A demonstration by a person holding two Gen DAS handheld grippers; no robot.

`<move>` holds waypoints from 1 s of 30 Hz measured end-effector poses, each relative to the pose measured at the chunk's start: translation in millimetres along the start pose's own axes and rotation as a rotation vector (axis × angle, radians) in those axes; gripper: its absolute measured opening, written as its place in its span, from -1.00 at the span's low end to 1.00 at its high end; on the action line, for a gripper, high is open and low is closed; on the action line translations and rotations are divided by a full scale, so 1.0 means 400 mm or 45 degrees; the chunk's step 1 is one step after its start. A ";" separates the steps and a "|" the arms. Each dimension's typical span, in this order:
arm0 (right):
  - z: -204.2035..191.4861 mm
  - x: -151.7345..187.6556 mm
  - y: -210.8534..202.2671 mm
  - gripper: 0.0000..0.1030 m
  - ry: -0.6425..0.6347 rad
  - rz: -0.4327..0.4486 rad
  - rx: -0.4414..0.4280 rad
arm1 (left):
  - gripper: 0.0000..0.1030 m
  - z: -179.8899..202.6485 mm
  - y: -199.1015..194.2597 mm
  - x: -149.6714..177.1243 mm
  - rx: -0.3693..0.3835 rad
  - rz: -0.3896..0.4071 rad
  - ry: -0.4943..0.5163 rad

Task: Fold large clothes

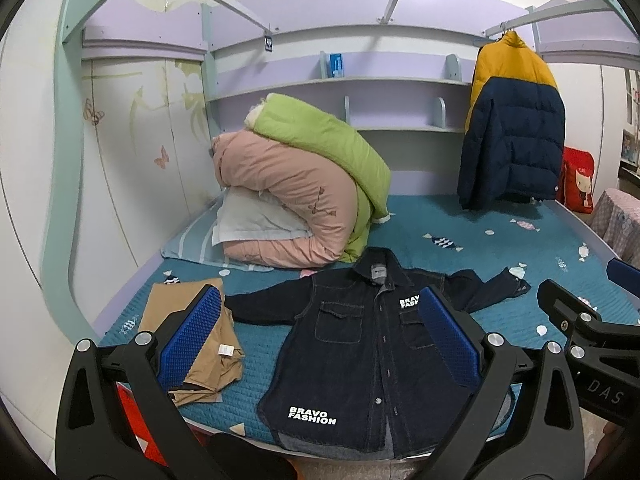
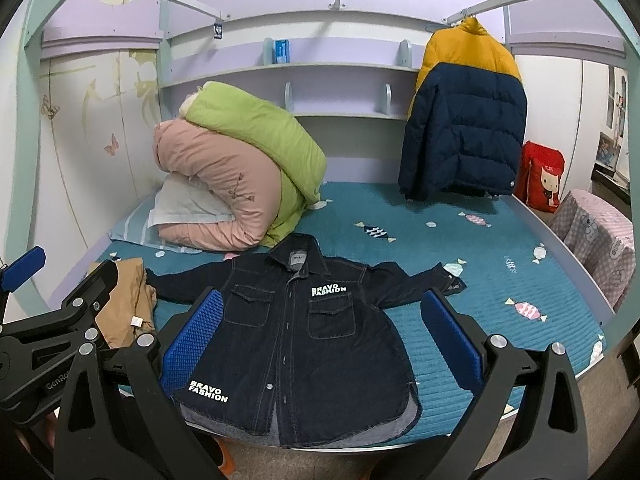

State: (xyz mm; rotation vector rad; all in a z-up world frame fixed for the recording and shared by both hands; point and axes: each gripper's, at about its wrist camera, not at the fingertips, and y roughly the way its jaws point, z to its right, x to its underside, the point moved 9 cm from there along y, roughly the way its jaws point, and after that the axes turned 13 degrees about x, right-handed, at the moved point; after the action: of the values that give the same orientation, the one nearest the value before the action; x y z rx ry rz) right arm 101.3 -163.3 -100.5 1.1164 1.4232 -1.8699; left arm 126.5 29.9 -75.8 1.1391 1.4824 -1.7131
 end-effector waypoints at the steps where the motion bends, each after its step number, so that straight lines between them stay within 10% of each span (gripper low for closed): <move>1: -0.002 0.001 0.010 0.86 -0.001 -0.009 0.003 | 0.92 -0.003 0.013 0.000 0.001 -0.009 0.000; 30: -0.333 0.118 0.714 0.86 -0.155 -0.371 -0.016 | 0.92 -0.329 0.753 0.226 -0.049 -0.492 -0.242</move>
State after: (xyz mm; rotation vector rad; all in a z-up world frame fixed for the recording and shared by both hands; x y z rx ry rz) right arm 345.9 -119.4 -299.8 0.8074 1.5924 -2.0841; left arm 374.3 106.9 -296.8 0.6758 1.6832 -1.9734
